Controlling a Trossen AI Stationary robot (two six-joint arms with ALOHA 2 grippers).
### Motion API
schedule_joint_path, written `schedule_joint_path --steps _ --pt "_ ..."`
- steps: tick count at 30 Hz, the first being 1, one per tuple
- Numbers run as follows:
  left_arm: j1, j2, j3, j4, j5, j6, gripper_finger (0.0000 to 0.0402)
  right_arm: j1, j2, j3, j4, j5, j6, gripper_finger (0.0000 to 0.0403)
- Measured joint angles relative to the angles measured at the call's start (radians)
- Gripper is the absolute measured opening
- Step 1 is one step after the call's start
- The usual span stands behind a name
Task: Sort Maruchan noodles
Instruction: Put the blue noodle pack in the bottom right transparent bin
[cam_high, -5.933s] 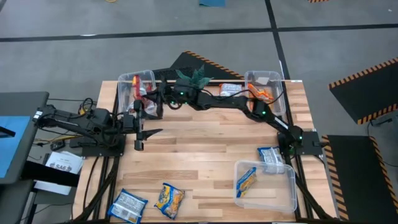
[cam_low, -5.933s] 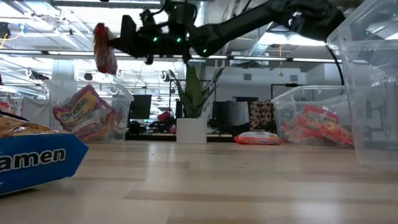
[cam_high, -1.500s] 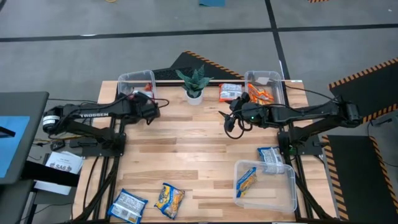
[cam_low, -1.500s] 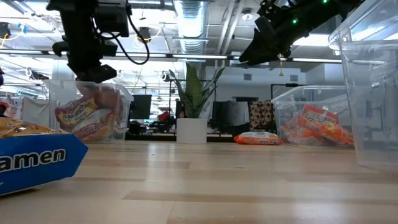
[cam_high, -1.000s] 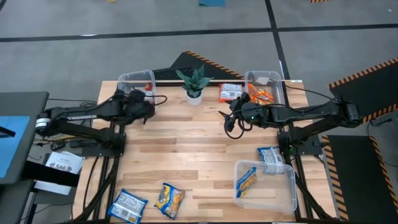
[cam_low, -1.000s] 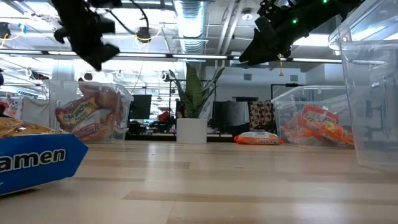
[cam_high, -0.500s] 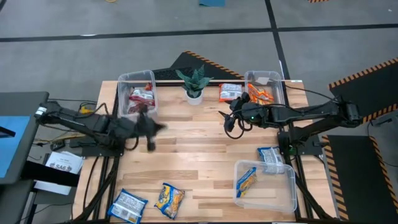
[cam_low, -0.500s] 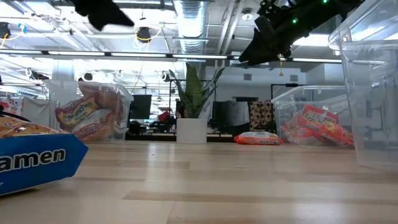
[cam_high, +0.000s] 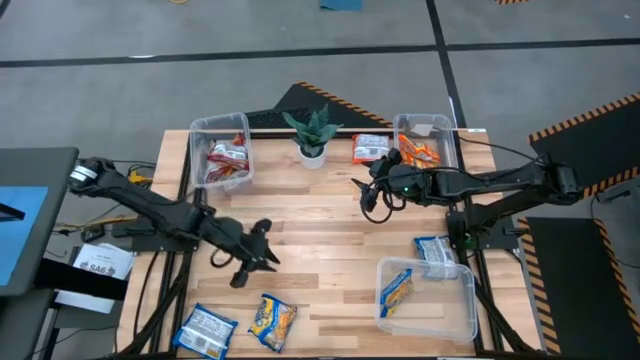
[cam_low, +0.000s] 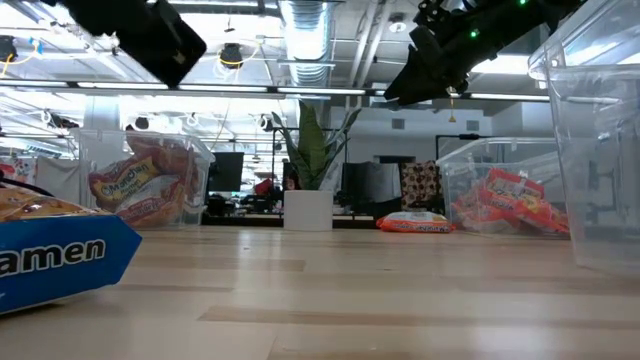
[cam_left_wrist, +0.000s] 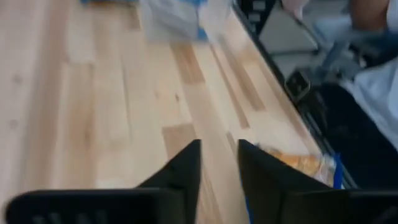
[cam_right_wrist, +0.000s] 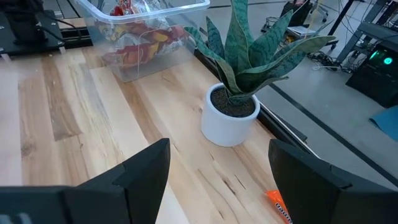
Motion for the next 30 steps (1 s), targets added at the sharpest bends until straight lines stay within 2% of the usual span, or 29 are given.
schedule_joint_path --steps 7,12,17,23,30 --pt "-0.045 0.148 0.107 -0.103 0.046 0.004 0.0207 0.000 0.000 0.000 -0.001 0.000 -0.001 0.0295" --pt "-0.083 0.214 0.196 -0.194 0.077 0.022 0.0259 0.000 0.000 0.000 -0.003 0.000 0.000 0.0295" --pt "-0.124 0.260 0.226 -0.212 0.073 0.016 0.0274 0.003 0.000 0.000 -0.011 -0.003 0.021 0.0295" --pt "-0.193 0.362 0.249 -0.208 -0.011 -0.061 0.0275 0.037 0.000 0.000 -0.036 -0.029 0.053 0.0295" --pt "-0.260 0.497 0.342 -0.225 -0.077 -0.083 0.0275 0.107 0.000 0.000 -0.044 -0.028 0.053 0.0295"
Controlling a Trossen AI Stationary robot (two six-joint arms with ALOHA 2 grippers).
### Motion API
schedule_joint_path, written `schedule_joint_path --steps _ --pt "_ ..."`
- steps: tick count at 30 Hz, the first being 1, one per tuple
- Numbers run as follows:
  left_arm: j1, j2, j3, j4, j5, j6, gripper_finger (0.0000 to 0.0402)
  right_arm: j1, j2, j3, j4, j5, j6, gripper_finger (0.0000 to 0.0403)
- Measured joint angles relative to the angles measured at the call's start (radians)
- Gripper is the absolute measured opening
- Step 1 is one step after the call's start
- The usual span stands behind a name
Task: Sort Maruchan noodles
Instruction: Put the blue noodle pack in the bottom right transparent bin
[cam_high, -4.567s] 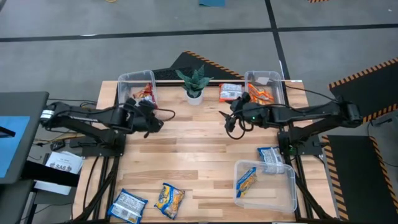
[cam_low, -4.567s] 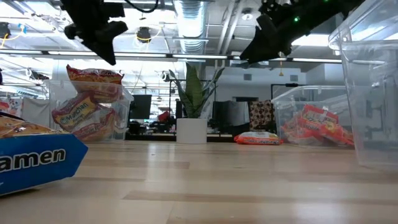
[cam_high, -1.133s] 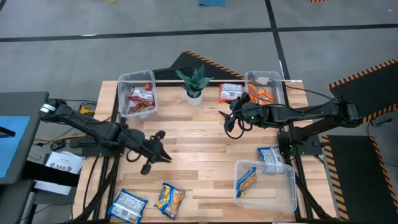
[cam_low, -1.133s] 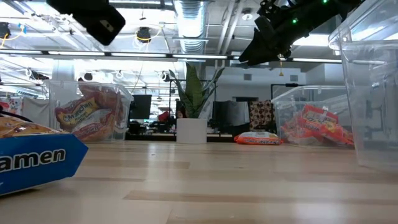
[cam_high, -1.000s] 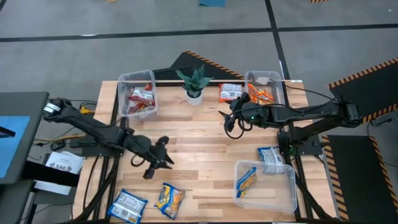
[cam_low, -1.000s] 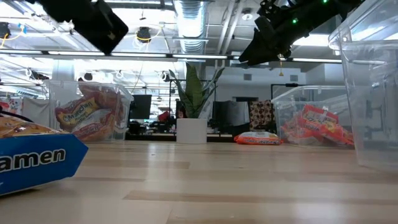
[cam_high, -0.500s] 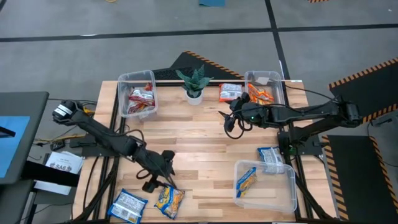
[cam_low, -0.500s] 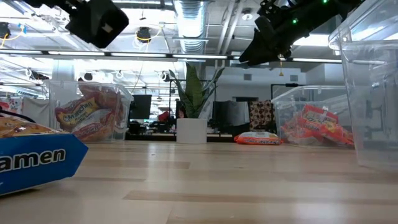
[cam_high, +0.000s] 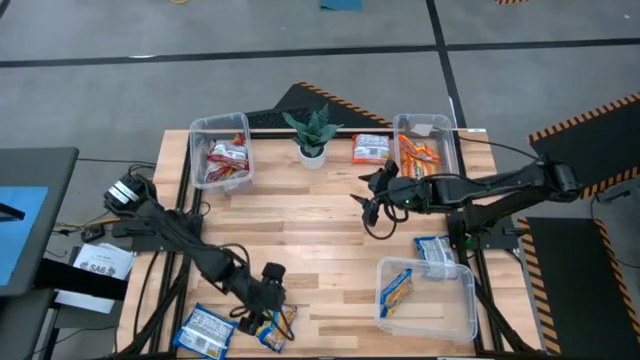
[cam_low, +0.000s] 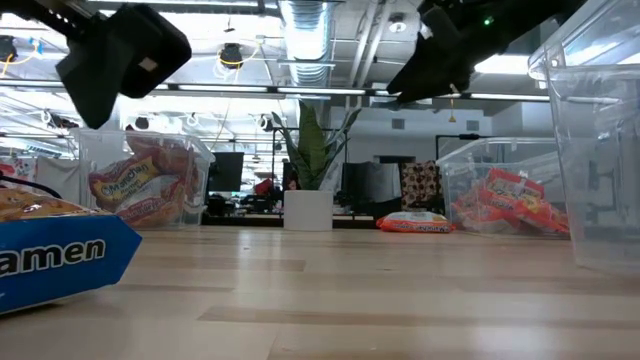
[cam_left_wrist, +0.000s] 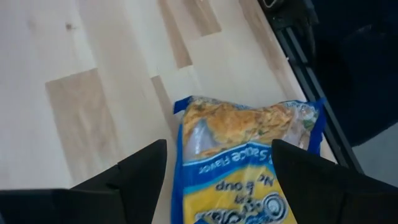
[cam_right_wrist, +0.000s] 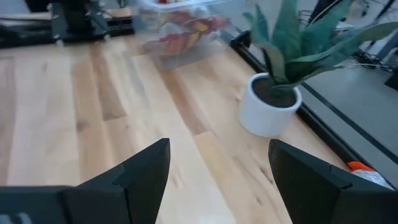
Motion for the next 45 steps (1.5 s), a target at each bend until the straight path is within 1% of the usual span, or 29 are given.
schedule_joint_path --steps 6,11,14,17,19,23,28,30,32,34,36,39,40,45 --pt "-0.011 0.054 0.086 -0.137 0.021 -0.017 0.0275 0.023 0.000 0.000 -0.015 0.000 -0.019 0.0295" --pt "-0.011 0.049 0.101 -0.228 0.052 -0.025 0.0274 0.003 0.000 0.000 -0.012 0.001 -0.034 0.0295" --pt "-0.011 0.067 0.101 -0.231 0.117 -0.026 0.0274 -0.010 0.000 0.000 -0.013 0.002 -0.020 0.0295" --pt "-0.012 0.102 0.101 -0.236 0.120 -0.025 0.0274 -0.014 0.000 0.000 -0.014 0.003 -0.018 0.0295" --pt "-0.012 0.125 0.101 -0.238 0.100 -0.017 0.0274 -0.011 0.000 0.000 -0.015 0.003 -0.018 0.0295" --pt "-0.011 0.163 0.100 -0.262 0.023 -0.006 0.0274 0.002 0.000 0.000 -0.015 0.002 -0.015 0.0295" --pt "-0.011 0.166 0.100 -0.286 -0.030 0.010 0.0274 0.002 0.000 0.000 -0.016 0.003 -0.016 0.0295" --pt "-0.012 0.166 0.100 -0.298 -0.064 0.013 0.0267 0.000 0.000 0.000 -0.015 0.003 -0.016 0.0295" --pt "-0.011 0.165 0.100 -0.319 -0.078 0.013 0.0246 -0.001 0.000 0.000 -0.016 0.003 -0.016 0.0295" --pt "-0.012 0.165 0.100 -0.337 -0.107 0.010 0.0207 -0.001 0.000 0.000 -0.016 0.003 -0.016 0.0295" --pt "-0.012 0.165 0.100 -0.341 -0.139 0.012 0.0150 -0.001 0.000 0.000 -0.016 0.002 -0.016 0.0295" --pt "-0.008 0.164 0.100 -0.339 -0.160 0.037 0.0044 -0.001 0.000 0.000 -0.016 0.003 -0.016 0.0295" --pt "-0.004 0.164 0.100 -0.340 -0.162 0.040 0.0023 -0.001 0.000 0.000 -0.016 0.003 -0.016 0.0295" --pt "0.015 0.147 0.098 -0.345 -0.172 0.059 0.0002 -0.001 0.000 0.000 -0.016 0.003 -0.019 0.0295"
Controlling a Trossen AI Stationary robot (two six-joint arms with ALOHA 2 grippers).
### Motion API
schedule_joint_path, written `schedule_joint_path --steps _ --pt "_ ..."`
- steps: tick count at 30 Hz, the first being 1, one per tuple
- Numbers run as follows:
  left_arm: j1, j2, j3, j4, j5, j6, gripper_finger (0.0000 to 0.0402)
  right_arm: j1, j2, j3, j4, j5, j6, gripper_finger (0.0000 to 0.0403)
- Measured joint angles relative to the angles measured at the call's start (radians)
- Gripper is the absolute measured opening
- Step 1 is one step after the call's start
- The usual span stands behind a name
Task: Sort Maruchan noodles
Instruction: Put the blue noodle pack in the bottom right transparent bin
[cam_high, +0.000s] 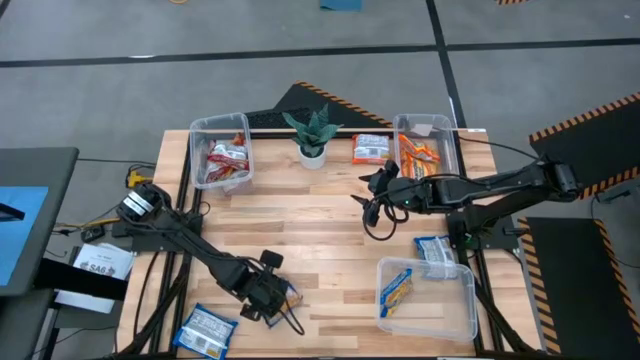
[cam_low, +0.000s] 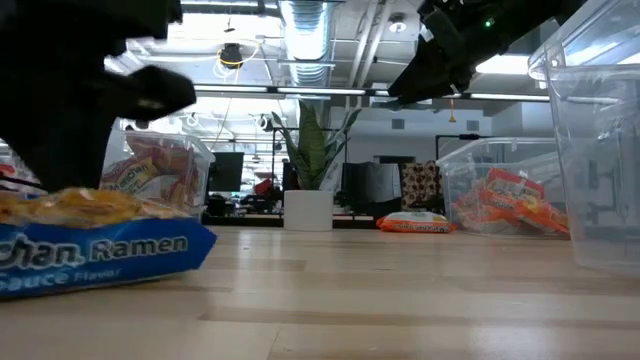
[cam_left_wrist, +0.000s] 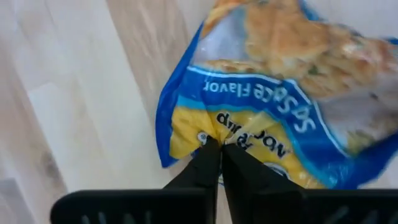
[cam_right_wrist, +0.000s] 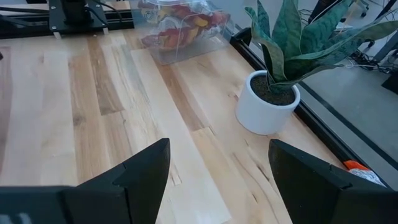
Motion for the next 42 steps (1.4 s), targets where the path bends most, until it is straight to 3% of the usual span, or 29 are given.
schedule_joint_path --steps 7,14,25,32,35,38,42 --pt "0.004 -0.111 0.000 0.017 -0.016 0.044 0.0000 0.000 0.000 0.000 0.000 0.000 0.000 0.0295" --pt "0.006 -0.235 0.000 0.113 -0.115 0.119 0.0000 0.000 0.000 0.000 0.000 0.000 0.000 0.0295" --pt "0.081 -0.280 0.001 0.237 -0.113 0.309 0.0000 0.002 0.000 0.000 0.000 -0.007 0.004 0.0295" --pt "0.066 -0.289 0.001 0.114 -0.162 0.244 0.0000 0.025 0.081 -0.002 0.104 -0.340 0.029 0.0295" --pt "0.051 -0.319 0.000 0.138 -0.218 0.301 0.0000 0.053 0.191 0.003 0.284 -0.426 0.027 0.0295" --pt "0.065 -0.396 -0.060 0.288 -0.222 0.400 0.0000 0.070 0.323 0.044 0.309 -0.513 -0.005 0.0295" --pt "0.136 -0.543 -0.234 0.554 -0.089 0.490 0.0000 0.084 0.466 0.169 0.181 -0.602 -0.057 0.0295"
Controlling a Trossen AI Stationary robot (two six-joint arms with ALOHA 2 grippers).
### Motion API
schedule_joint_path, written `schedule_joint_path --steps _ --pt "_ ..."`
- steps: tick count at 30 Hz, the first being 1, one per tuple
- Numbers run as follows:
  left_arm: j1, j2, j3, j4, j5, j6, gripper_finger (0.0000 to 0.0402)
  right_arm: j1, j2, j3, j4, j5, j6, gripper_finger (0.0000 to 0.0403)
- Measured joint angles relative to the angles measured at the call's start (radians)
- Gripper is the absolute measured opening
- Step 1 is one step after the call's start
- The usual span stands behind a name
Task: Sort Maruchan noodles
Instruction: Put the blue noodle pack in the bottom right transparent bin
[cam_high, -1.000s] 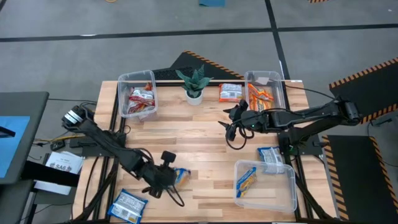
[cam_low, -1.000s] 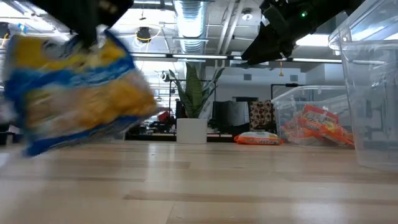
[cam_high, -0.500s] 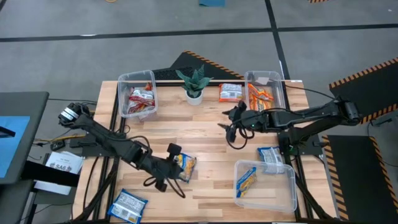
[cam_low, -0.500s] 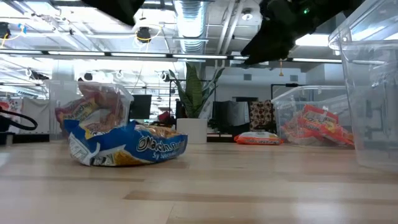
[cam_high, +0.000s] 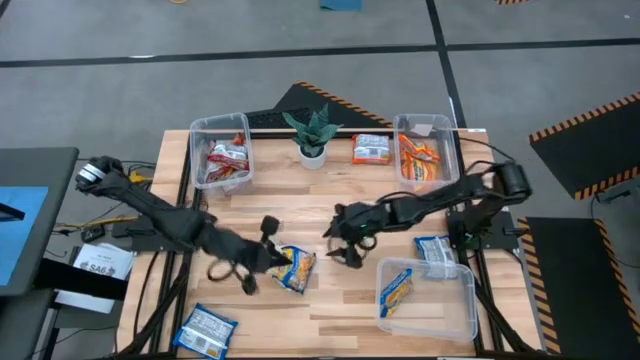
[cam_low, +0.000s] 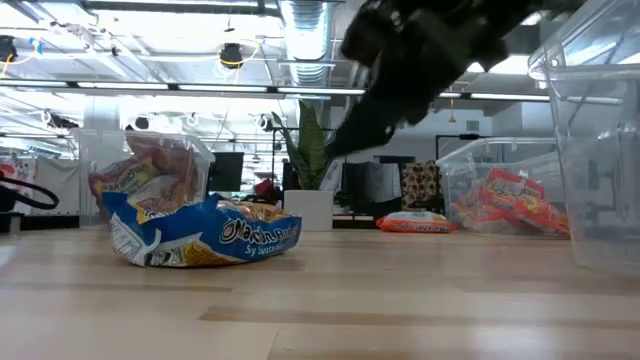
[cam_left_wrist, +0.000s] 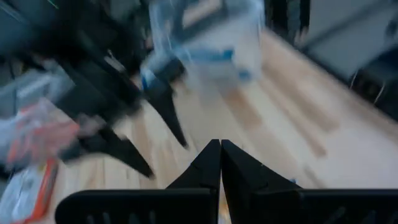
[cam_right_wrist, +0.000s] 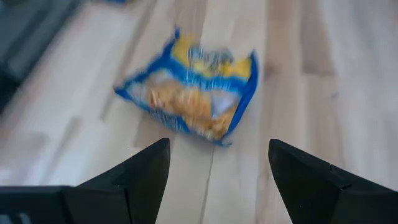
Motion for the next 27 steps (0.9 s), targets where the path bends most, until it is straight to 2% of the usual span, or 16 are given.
schedule_joint_path --steps 2,5,10,18,27 --pt "0.045 -0.071 -0.103 0.160 0.062 0.017 0.0000 0.004 0.067 0.066 -0.077 -0.007 -0.039 0.0295" --pt "0.103 -0.167 -0.245 0.346 0.077 -0.004 0.0000 0.014 0.159 0.158 -0.150 -0.008 -0.108 0.0295" --pt "0.141 -0.285 -0.366 0.429 0.079 -0.105 0.0000 0.016 0.274 0.264 -0.190 -0.007 -0.162 0.0295" --pt "0.126 -0.338 -0.381 0.419 0.062 -0.119 0.0000 0.021 0.356 0.340 -0.190 -0.006 -0.188 0.0295" --pt "0.122 -0.340 -0.381 0.396 0.043 -0.101 0.0000 0.034 0.355 0.338 -0.204 -0.007 -0.190 0.0294"
